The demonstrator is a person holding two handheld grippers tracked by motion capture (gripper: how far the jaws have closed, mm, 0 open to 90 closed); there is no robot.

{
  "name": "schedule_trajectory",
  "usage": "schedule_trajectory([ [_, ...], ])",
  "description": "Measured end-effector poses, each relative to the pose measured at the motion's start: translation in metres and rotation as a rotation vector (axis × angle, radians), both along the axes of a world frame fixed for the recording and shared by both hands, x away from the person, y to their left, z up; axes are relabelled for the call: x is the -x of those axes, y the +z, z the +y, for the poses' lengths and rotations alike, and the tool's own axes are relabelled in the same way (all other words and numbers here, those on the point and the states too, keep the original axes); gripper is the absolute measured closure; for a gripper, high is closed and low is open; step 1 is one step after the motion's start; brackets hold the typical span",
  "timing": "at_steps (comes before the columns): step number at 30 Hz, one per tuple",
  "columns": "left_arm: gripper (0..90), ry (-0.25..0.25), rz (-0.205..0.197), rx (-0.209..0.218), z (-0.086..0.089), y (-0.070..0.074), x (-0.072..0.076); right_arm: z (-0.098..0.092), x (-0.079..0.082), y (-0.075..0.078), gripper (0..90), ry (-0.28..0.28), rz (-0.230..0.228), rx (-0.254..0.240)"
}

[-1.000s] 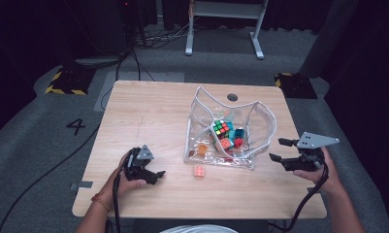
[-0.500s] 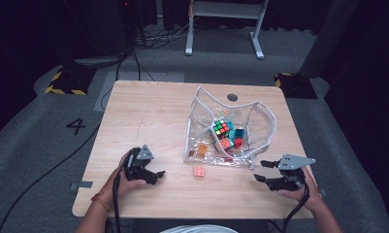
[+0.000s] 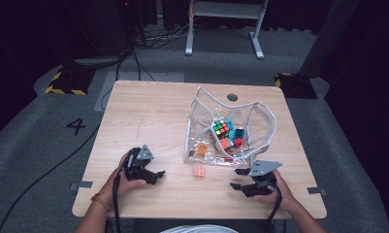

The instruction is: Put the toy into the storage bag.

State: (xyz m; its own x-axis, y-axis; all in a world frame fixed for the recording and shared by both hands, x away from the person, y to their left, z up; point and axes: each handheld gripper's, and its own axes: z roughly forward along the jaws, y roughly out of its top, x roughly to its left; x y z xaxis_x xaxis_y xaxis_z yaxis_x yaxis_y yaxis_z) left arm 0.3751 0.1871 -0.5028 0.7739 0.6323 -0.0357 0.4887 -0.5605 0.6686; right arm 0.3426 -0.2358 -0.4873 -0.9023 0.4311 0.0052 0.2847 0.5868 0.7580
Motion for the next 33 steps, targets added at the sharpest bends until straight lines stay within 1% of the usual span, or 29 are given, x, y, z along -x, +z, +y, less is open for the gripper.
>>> schedule_trajectory([
  [1, 8.7, 0.0, 0.0, 0.0, 0.0, 0.0, 0.0, 0.006, -0.001, -0.002, 42.5, 0.011, 0.005, 0.0],
  [2, 8.7, 0.0, -0.001, 0.0, 0.0, 0.0, 0.0, 0.013, -0.003, -0.004, 42.0, 0.032, -0.006, -0.003],
  [3, 8.7, 0.0, -0.001, 0.0, 0.0, 0.0, 0.0, 0.017, -0.005, -0.006, 41.4, 0.042, -0.014, -0.006],
  [4, 8.7, 0.0, -0.001, -0.001, 0.0, 0.0, 0.0, 0.022, -0.006, -0.006, 41.3, 0.048, 0.005, -0.006],
  [5, 8.7, 0.0, -0.001, -0.001, 0.0, 0.0, 0.0, 0.028, -0.008, -0.008, 41.0, 0.063, -0.006, -0.002],
  [6, 8.7, 0.0, -0.001, 0.0, 0.0, 0.0, 0.0, 0.035, -0.007, -0.008, 40.5, 0.049, 0.013, -0.002],
  [7, 8.7, 0.0, 0.0, 0.0, 0.0, 0.0, 0.0, 0.038, -0.008, -0.008, 40.2, 0.06, 0.011, 0.002],
  [8, 8.7, 0.0, -0.001, 0.0, 0.0, 0.0, 0.0, 0.044, -0.011, -0.009, 40.0, 0.087, -0.014, -0.003],
  [9, 8.7, 0.0, -0.001, 0.0, 0.0, 0.0, 0.0, 0.049, -0.011, -0.009, 39.6, 0.084, -0.008, -0.007],
  [10, 8.7, 0.001, 0.001, 0.001, 0.0, 0.0, 0.0, 0.055, -0.014, -0.011, 39.7, 0.101, -0.016, 0.002],
  [12, 8.7, -0.001, -0.001, -0.003, 0.0, 0.0, 0.0, 0.064, -0.015, -0.014, 39.7, 0.113, 0.003, 0.0],
  [14, 8.7, 0.0, -0.001, 0.0, 0.0, 0.0, 0.0, 0.071, -0.016, -0.015, 39.7, 0.111, 0.016, 0.002],
  [15, 8.7, 0.001, 0.0, 0.0, 0.0, 0.0, 0.0, 0.073, -0.018, -0.015, 39.7, 0.12, 0.01, 0.012],
  [16, 8.7, 0.001, 0.001, 0.002, 0.0, 0.0, 0.0, 0.077, -0.018, -0.014, 39.6, 0.103, 0.033, -0.009],
  [17, 8.7, 0.0, -0.001, 0.0, 0.0, 0.0, 0.0, 0.081, -0.02, -0.015, 39.1, 0.109, 0.021, -0.017],
  [18, 8.7, 0.001, 0.001, 0.001, 0.0, 0.0, 0.0, 0.085, -0.021, -0.015, 38.1, 0.099, 0.021, -0.015],
  [19, 8.7, 0.0, 0.0, 0.001, 0.0, 0.0, 0.0, 0.089, -0.023, -0.015, 37.1, 0.096, 0.019, 0.007],
  [20, 8.7, 0.0, -0.001, 0.0, 0.0, 0.0, 0.0, 0.091, -0.024, -0.015, 35.8, 0.098, 0.012, 0.017],
  [22, 8.7, 0.0, -0.001, -0.001, 0.0, 0.0, 0.0, 0.096, -0.028, -0.016, 34.7, 0.11, 0.0, 0.002],
  [23, 8.7, 0.0, -0.001, 0.0, 0.0, 0.0, 0.0, 0.098, -0.029, -0.016, 33.9, 0.103, -0.004, 0.005],
  [24, 8.7, 0.0, -0.001, 0.0, 0.0, 0.0, 0.0, 0.1, -0.029, -0.016, 33.5, 0.089, 0.0, 0.012],
  [25, 8.7, 0.0, -0.001, 0.0, 0.0, 0.0, 0.0, 0.102, -0.031, -0.017, 33.2, 0.095, 0.0, -0.012],
  [26, 8.7, 0.0, 0.0, 0.0, 0.0, 0.0, 0.0, 0.103, -0.031, -0.016, 33.1, 0.083, 0.0, 0.01],
  [27, 8.7, 0.001, -0.001, 0.0, 0.0, 0.0, 0.0, 0.104, -0.033, -0.017, 32.9, 0.101, -0.004, -0.007],
  [28, 8.7, 0.0, -0.001, -0.001, 0.0, 0.0, 0.0, 0.106, -0.034, -0.017, 33.3, 0.093, 0.004, -0.005],
  [30, 8.7, 0.0, -0.001, 0.0, 0.0, 0.0, 0.0, 0.109, -0.035, -0.017, 35.7, 0.098, 0.002, -0.013],
  [31, 8.7, 0.0, -0.001, -0.003, 0.0, 0.0, 0.0, 0.111, -0.035, -0.017, 39.1, 0.109, -0.01, -0.009],
  [32, 8.7, 0.0, 0.0, 0.0, 0.0, 0.0, 0.0, 0.111, -0.035, -0.017, 45.5, 0.119, -0.014, -0.009],
  [33, 8.7, 0.001, -0.001, 0.0, 0.0, 0.0, 0.0, 0.111, -0.034, -0.016, 52.5, 0.129, -0.005, -0.018],
])
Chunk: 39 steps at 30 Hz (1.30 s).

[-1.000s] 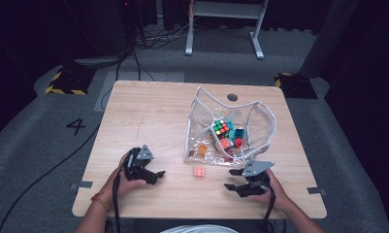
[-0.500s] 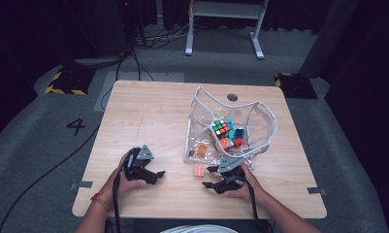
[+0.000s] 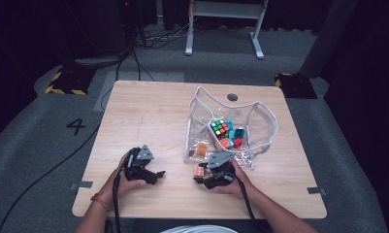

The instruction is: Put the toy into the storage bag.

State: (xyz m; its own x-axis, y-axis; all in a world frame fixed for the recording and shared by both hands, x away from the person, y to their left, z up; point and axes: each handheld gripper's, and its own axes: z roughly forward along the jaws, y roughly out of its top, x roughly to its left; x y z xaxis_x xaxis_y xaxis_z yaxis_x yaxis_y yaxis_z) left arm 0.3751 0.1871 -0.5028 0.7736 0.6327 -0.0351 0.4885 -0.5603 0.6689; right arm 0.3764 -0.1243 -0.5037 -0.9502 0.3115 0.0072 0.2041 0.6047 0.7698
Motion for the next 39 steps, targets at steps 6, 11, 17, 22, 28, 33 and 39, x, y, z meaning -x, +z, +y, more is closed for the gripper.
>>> schedule_trajectory([
  [6, 8.7, 0.0, 0.0, -0.001, 0.0, 0.0, 0.0, -0.004, 0.002, 0.001, 59.4, 0.02, -0.009, 0.004],
  [11, 8.8, 0.003, -0.003, -0.005, 0.0, 0.0, 0.001, -0.015, 0.009, 0.005, 59.5, 0.047, -0.022, 0.022],
  [17, 8.8, 0.004, -0.003, -0.005, 0.0, 0.0, 0.001, -0.04, 0.019, 0.01, 59.5, 0.009, 0.0, 0.033],
  [22, 8.8, 0.005, -0.003, -0.004, 0.0, 0.0, 0.001, -0.058, 0.017, 0.017, 59.5, -0.013, -0.012, 0.01],
  [28, 8.8, 0.006, -0.003, -0.004, 0.0, 0.0, 0.001, -0.079, 0.017, 0.018, 59.5, -0.039, -0.03, 0.01],
  [33, 8.8, 0.005, -0.003, -0.004, 0.0, 0.0, 0.001, -0.105, 0.018, 0.021, 59.5, -0.088, -0.011, 0.016],
  [39, 8.8, 0.006, -0.003, -0.004, 0.0, 0.0, 0.001, -0.138, 0.019, 0.023, 59.5, -0.163, 0.005, 0.016],
])
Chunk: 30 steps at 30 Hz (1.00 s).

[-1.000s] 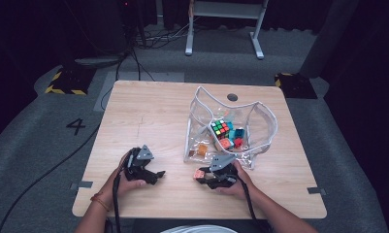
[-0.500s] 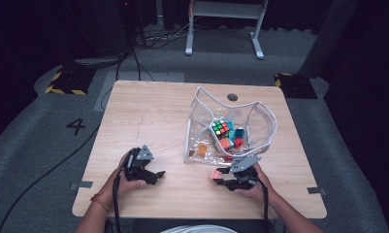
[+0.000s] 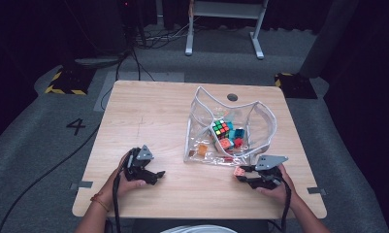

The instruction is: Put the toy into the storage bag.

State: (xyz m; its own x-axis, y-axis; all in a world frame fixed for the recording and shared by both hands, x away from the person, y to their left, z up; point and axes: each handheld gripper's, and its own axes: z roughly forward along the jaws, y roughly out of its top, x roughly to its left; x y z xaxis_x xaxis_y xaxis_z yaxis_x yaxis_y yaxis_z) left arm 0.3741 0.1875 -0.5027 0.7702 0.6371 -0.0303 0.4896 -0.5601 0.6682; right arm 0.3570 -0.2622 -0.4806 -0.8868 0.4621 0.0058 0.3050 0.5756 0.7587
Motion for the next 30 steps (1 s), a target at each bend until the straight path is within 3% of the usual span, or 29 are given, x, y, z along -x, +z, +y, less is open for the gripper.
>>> schedule_trajectory([
  [5, 8.8, -0.001, -0.001, -0.001, 0.0, 0.0, 0.0, -0.028, 0.0, -0.002, 59.6, -0.046, -0.032, 0.036],
  [7, 8.8, 0.0, 0.0, 0.0, 0.0, 0.0, 0.0, -0.043, -0.001, -0.003, 59.5, -0.079, -0.02, 0.012],
  [13, 8.8, -0.001, 0.0, 0.0, 0.0, 0.0, 0.0, -0.08, -0.007, -0.002, 59.6, -0.188, -0.034, 0.005],
  [19, 8.7, -0.002, -0.002, -0.001, 0.0, 0.0, 0.0, -0.102, -0.016, 0.001, 59.5, -0.27, -0.038, -0.008],
  [25, 8.7, -0.001, 0.001, 0.0, 0.0, 0.0, 0.0, -0.113, -0.026, 0.016, 59.5, -0.307, -0.074, -0.011],
  [30, 8.7, -0.001, 0.0, 0.0, 0.0, 0.0, 0.0, -0.12, -0.037, 0.044, 59.6, -0.322, -0.126, -0.037],
])
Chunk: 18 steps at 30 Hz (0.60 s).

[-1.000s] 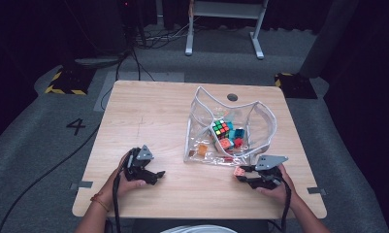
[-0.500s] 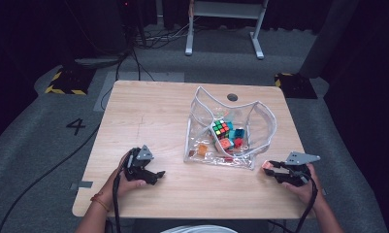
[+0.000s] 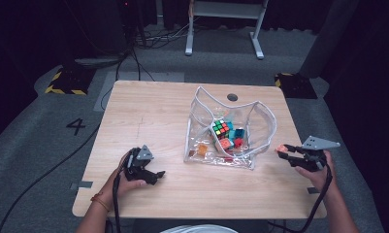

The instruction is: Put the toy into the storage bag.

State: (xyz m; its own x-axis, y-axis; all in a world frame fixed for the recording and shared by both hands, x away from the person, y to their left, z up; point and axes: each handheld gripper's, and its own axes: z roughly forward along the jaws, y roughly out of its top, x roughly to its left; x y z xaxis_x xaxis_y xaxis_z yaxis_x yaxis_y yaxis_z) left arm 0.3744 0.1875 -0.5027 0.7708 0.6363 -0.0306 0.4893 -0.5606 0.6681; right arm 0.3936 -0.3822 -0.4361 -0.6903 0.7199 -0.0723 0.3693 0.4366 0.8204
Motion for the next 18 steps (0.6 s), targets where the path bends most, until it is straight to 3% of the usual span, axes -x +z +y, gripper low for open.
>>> schedule_trajectory([
  [8, 8.7, -0.001, -0.002, 0.0, 0.0, 0.0, 0.0, -0.001, -0.016, 0.054, 59.6, -0.002, -0.08, -0.015],
  [12, 8.7, 0.0, 0.001, -0.001, 0.0, 0.0, 0.0, 0.006, -0.022, 0.078, 59.6, -0.005, -0.12, 0.004],
  [18, 8.6, -0.002, 0.0, 0.0, 0.0, 0.0, 0.0, 0.017, -0.034, 0.099, 59.6, 0.012, -0.14, 0.016],
])
